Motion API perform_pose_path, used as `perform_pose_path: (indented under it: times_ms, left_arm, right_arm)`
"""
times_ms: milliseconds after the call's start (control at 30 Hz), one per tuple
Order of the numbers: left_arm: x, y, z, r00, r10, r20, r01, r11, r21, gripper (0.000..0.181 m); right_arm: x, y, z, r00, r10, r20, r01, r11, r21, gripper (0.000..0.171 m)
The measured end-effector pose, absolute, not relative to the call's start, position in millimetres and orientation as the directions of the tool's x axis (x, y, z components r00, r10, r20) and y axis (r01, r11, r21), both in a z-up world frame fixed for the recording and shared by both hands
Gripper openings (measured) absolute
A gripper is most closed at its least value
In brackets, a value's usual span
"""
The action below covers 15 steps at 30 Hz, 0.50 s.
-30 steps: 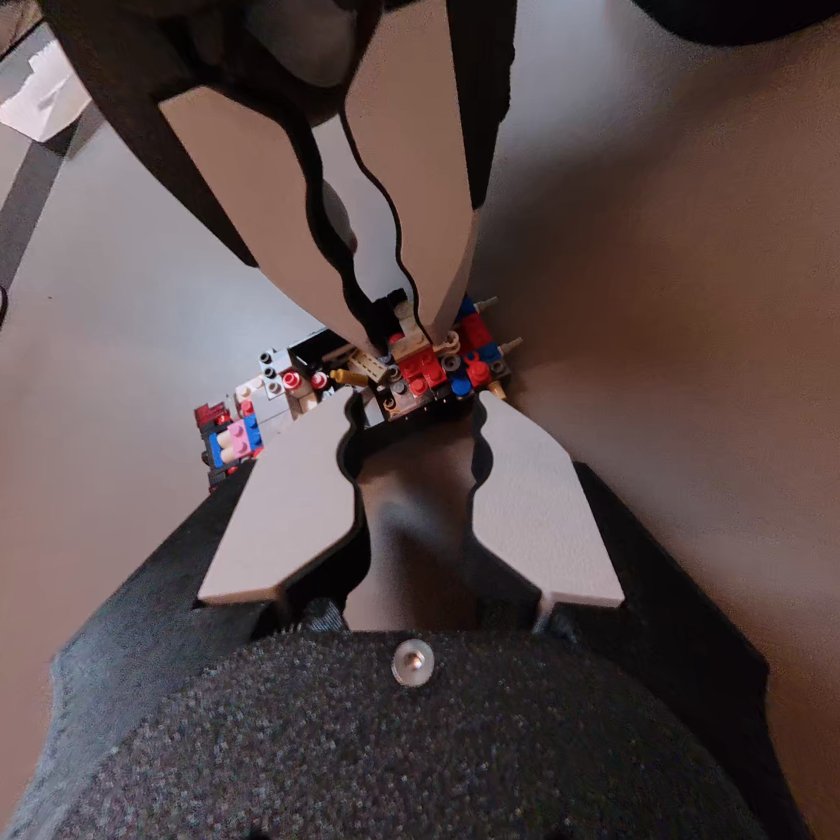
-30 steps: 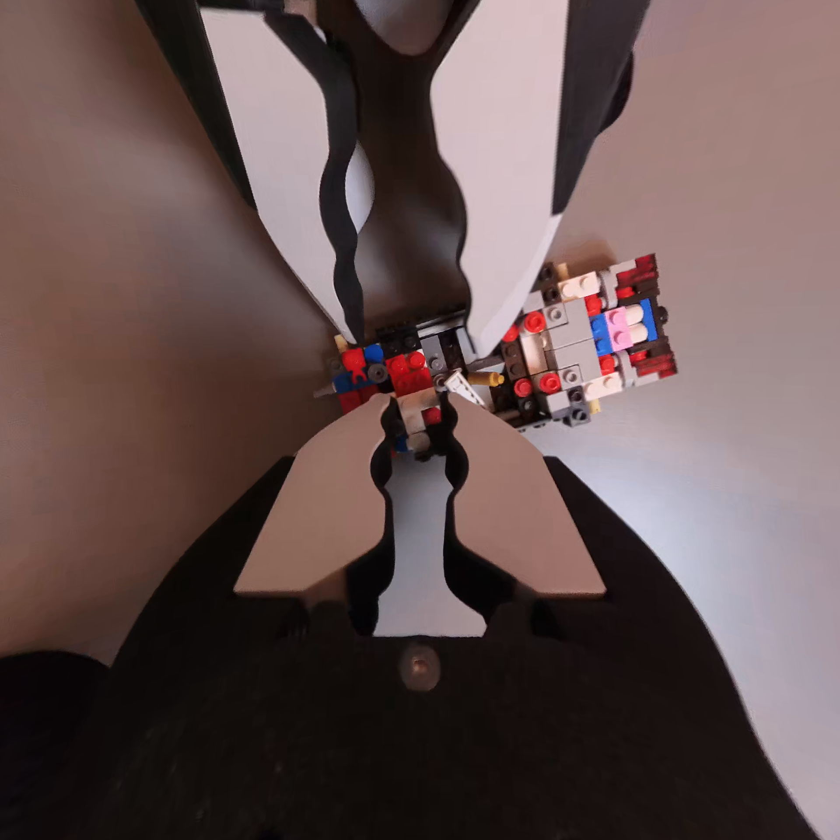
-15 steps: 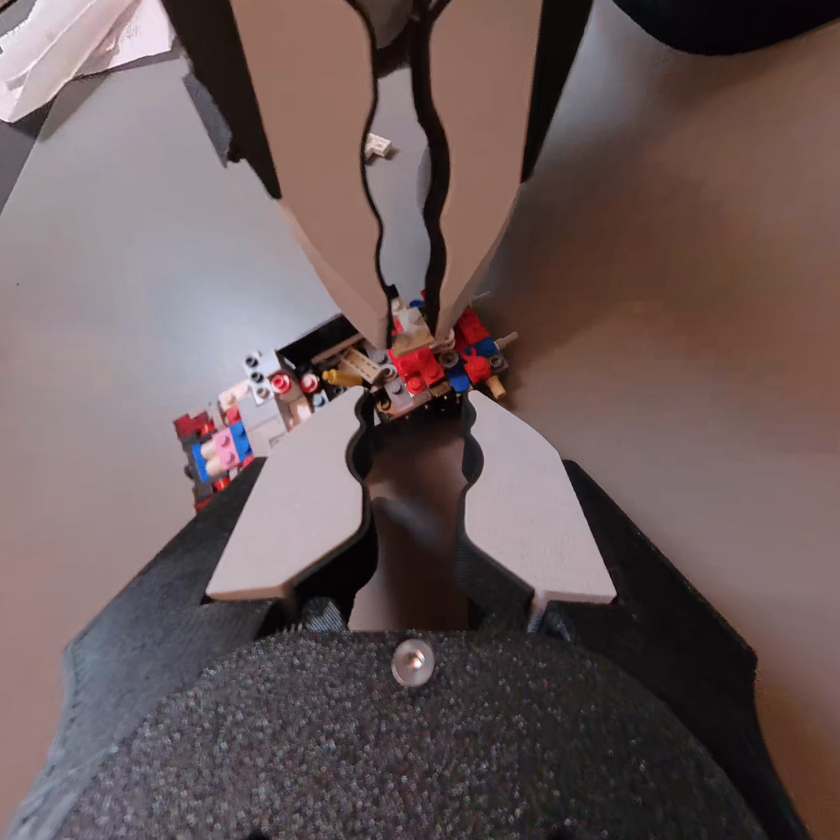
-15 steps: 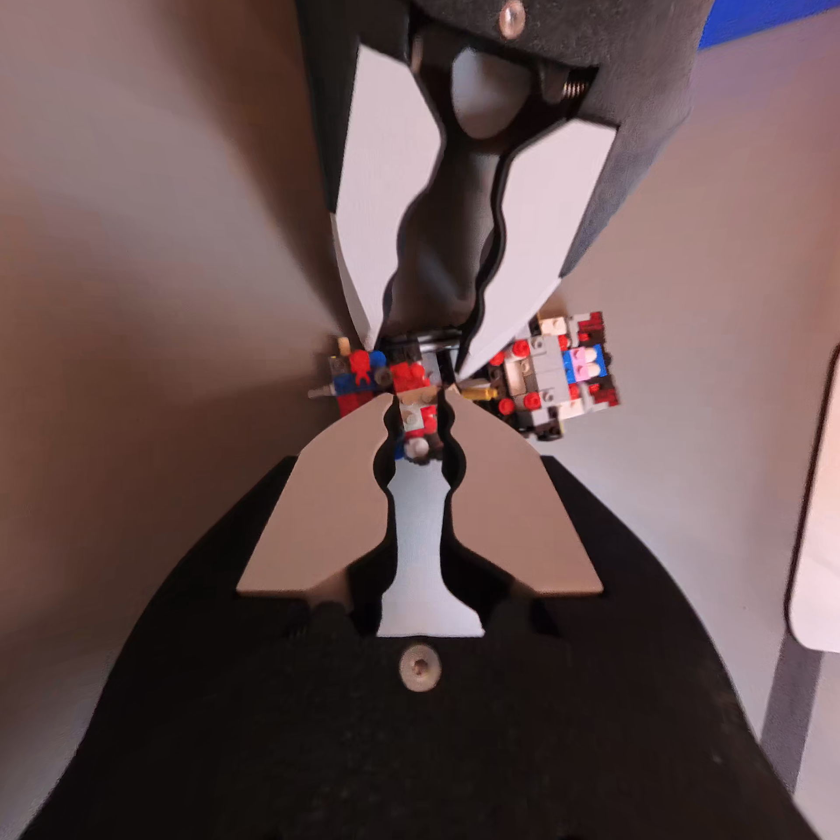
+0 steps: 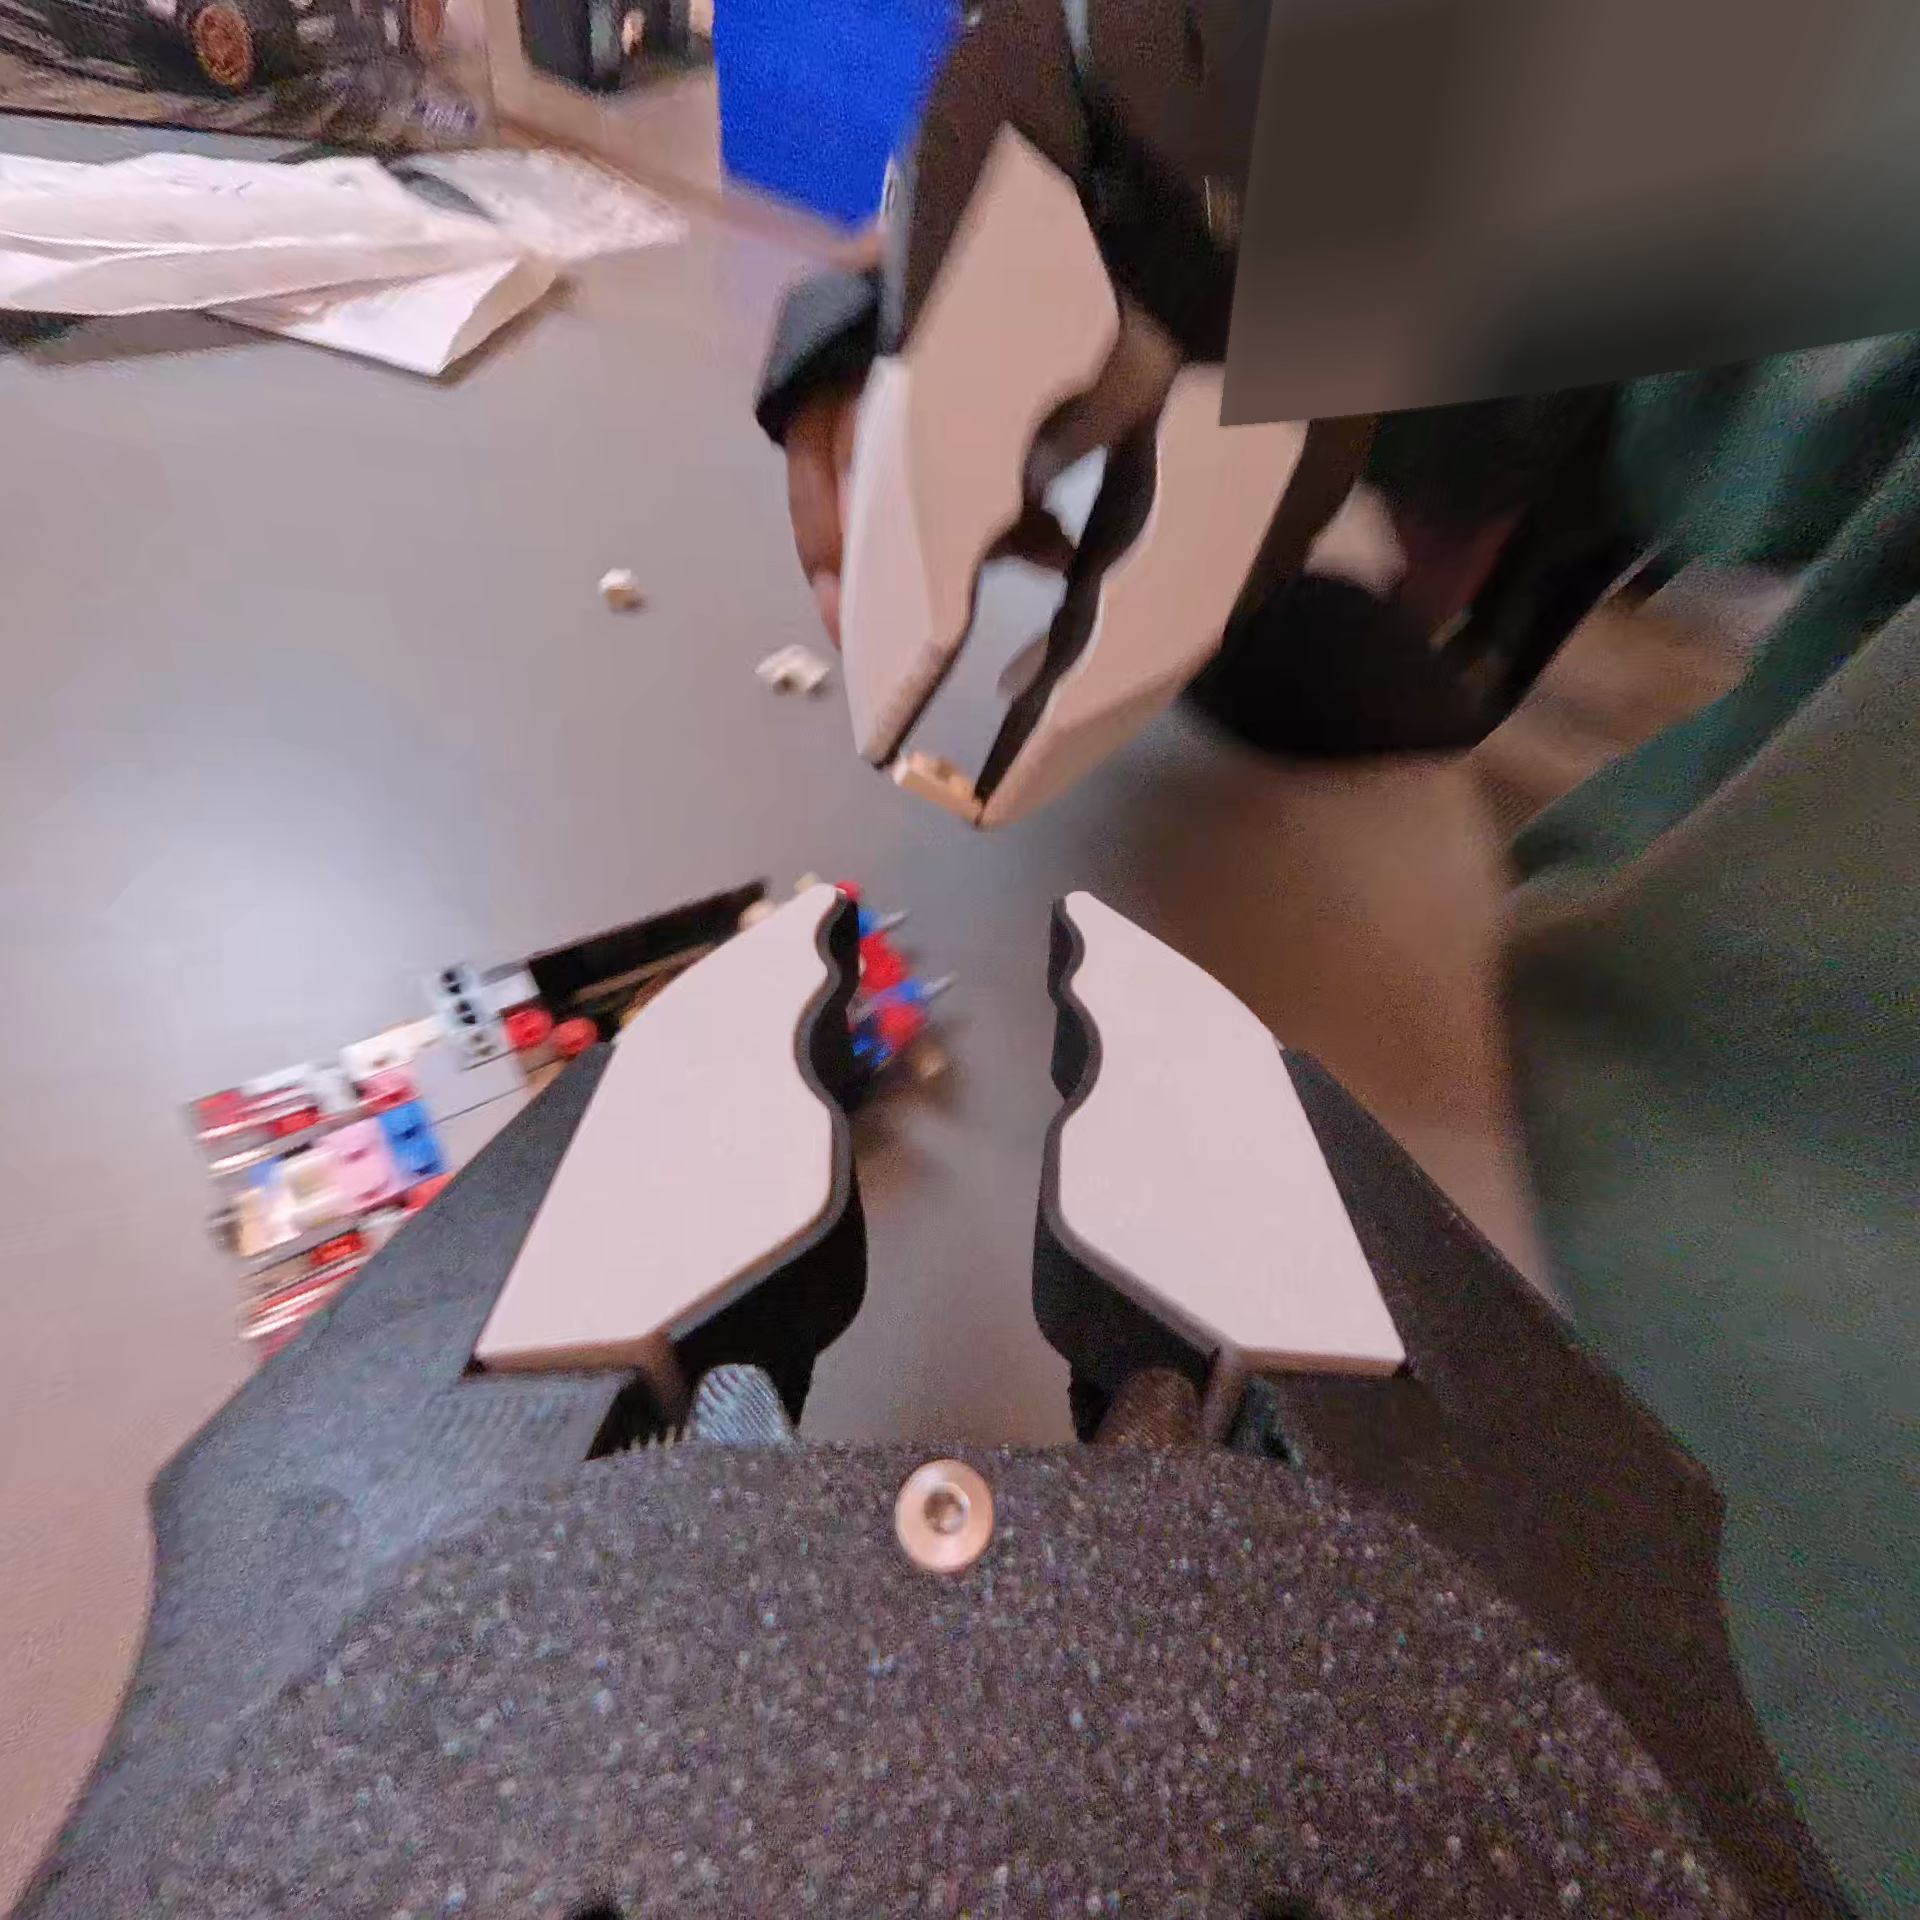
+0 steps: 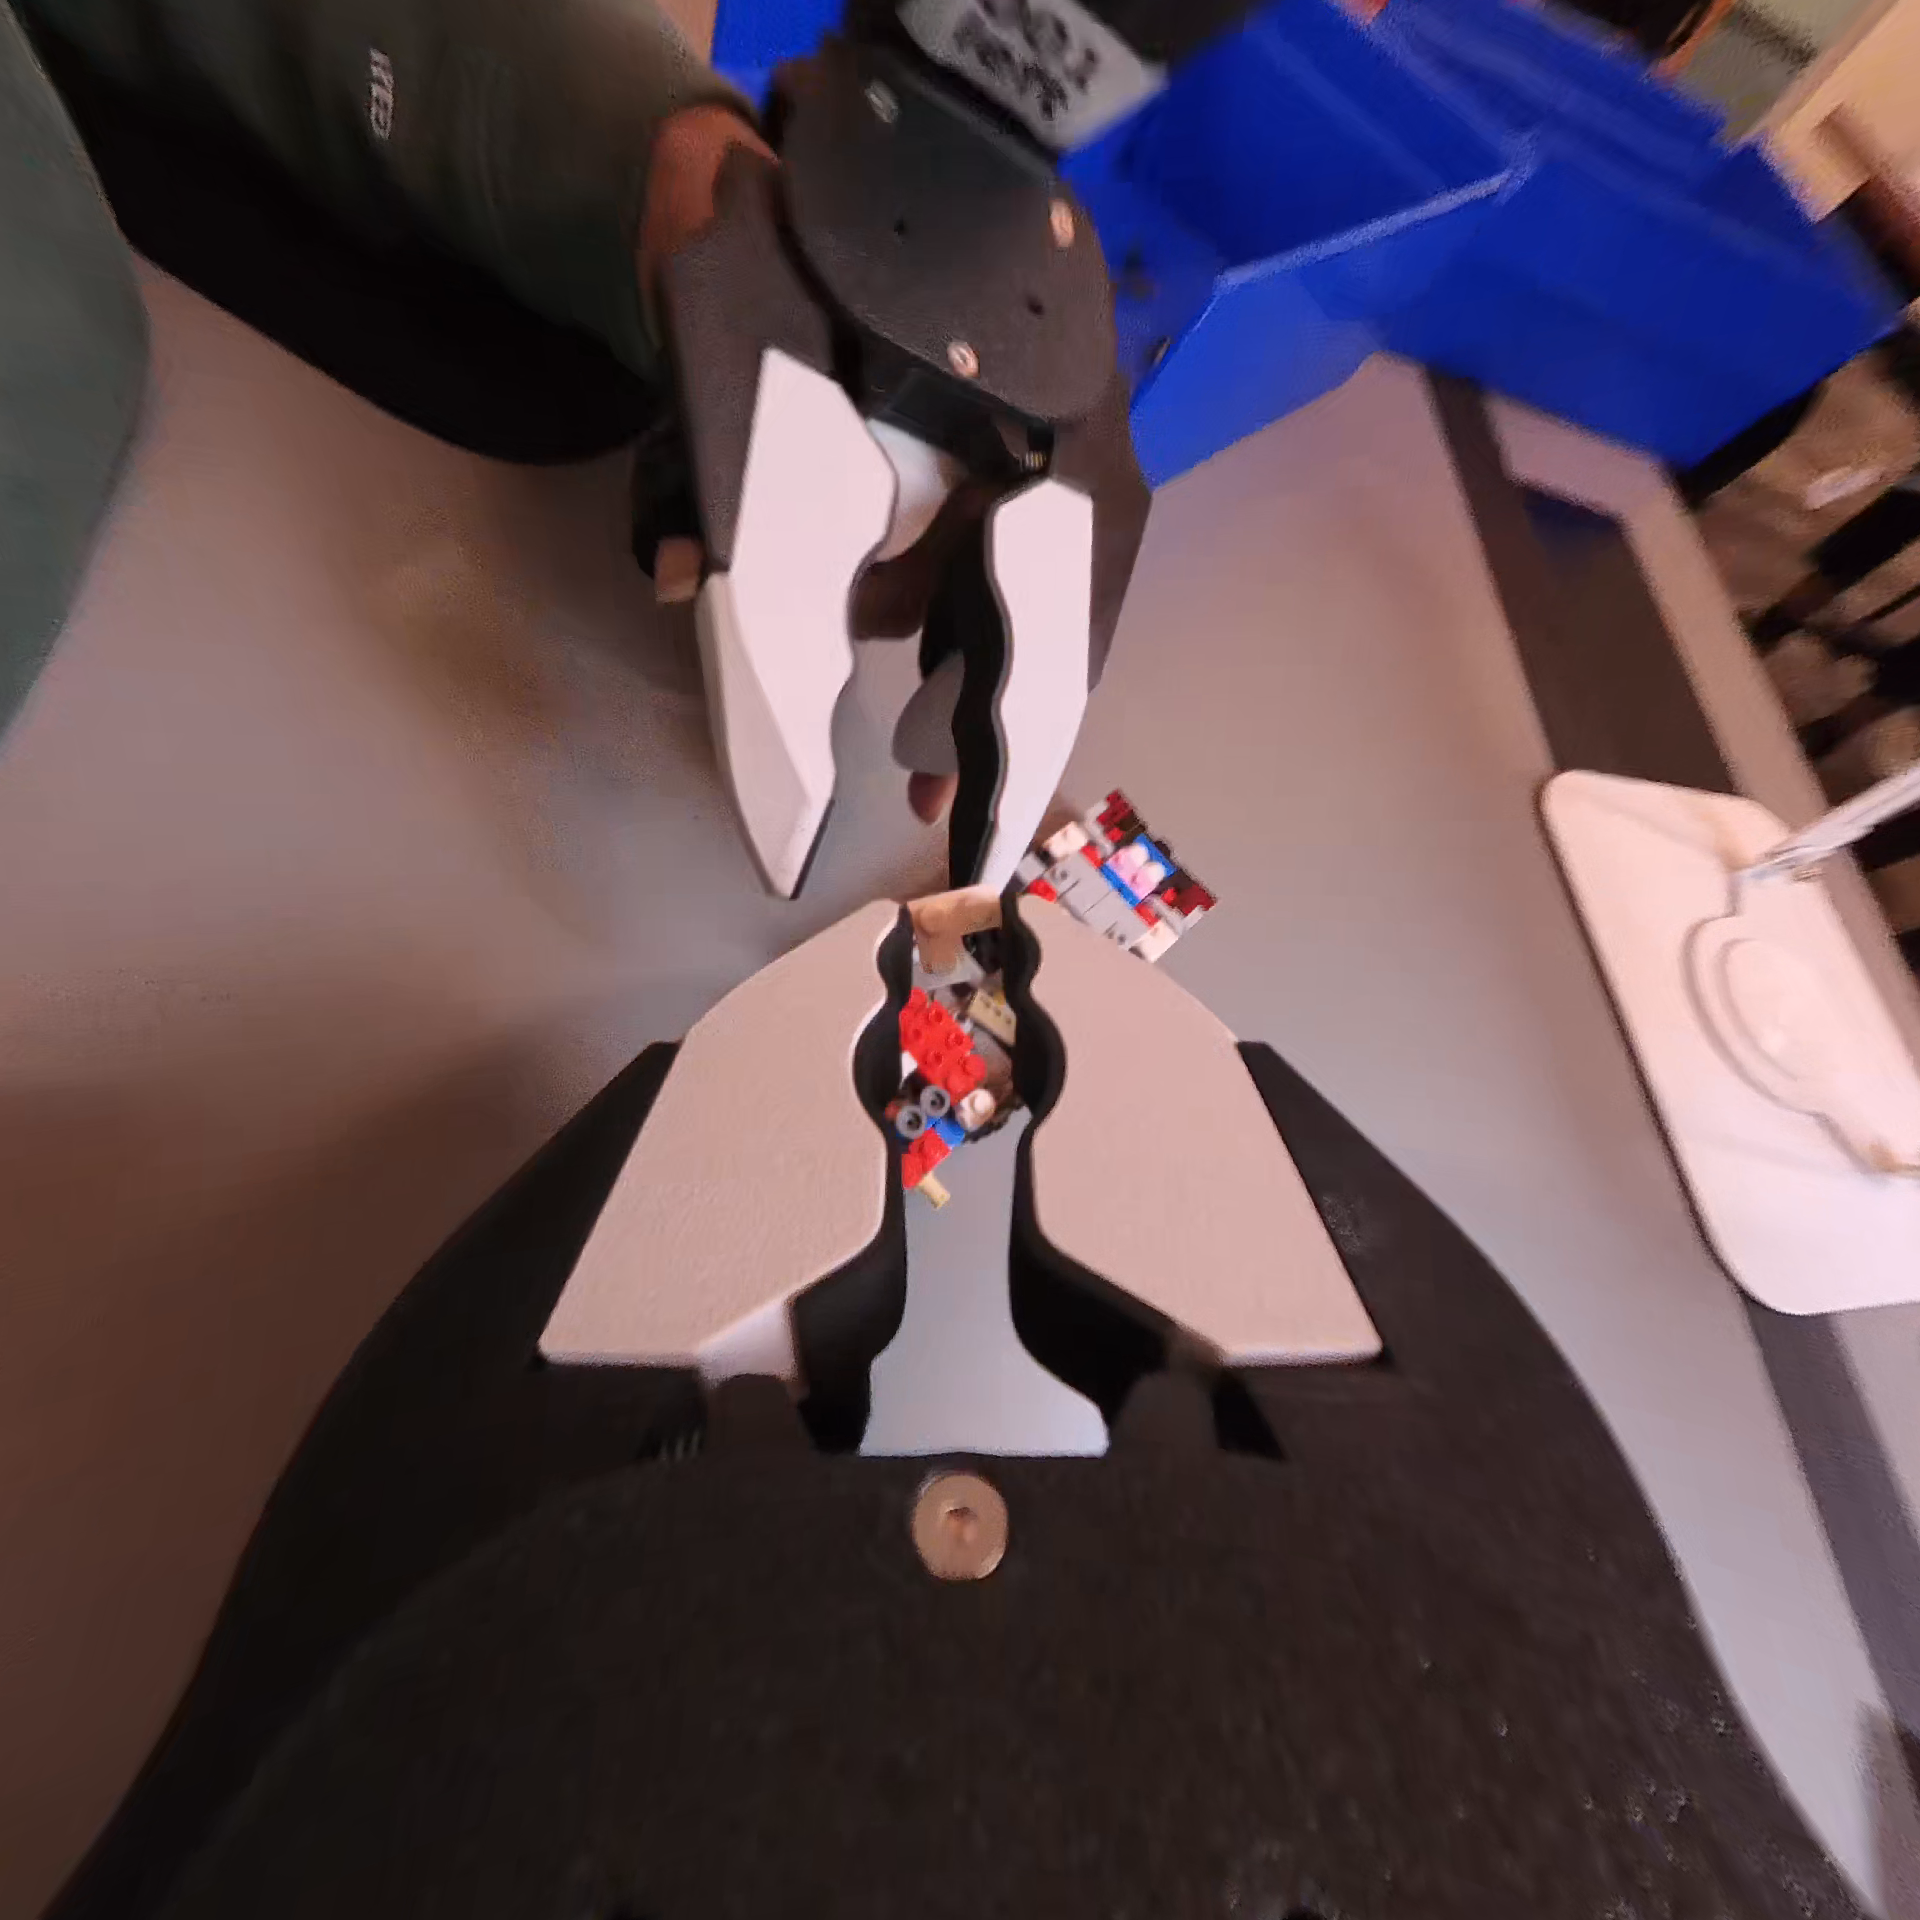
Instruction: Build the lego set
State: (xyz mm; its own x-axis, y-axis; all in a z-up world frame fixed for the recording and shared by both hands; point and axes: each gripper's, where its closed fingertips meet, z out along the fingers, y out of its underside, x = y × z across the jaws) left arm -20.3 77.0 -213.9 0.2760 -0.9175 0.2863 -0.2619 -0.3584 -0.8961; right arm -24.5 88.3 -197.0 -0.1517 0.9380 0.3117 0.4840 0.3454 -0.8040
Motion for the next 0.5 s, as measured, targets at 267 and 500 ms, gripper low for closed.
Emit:
perform_pose_path:
  times_ms: [267, 500]
  left_arm:
    - [-5, 63, -168, 0.082, -0.752, 0.654, -0.006, -0.657, -0.754, 0.007]
    - [-118, 108, -166, 0.694, -0.707, 0.134, -0.244, -0.406, -0.881, 0.005]
  right_arm:
    - [-21, 67, -169, -0.056, 0.787, 0.614, 0.464, 0.566, -0.682, 0.016]
    - [50, 129, -197, 0.169, 0.881, 0.442, 0.668, 0.227, -0.709, 0.031]
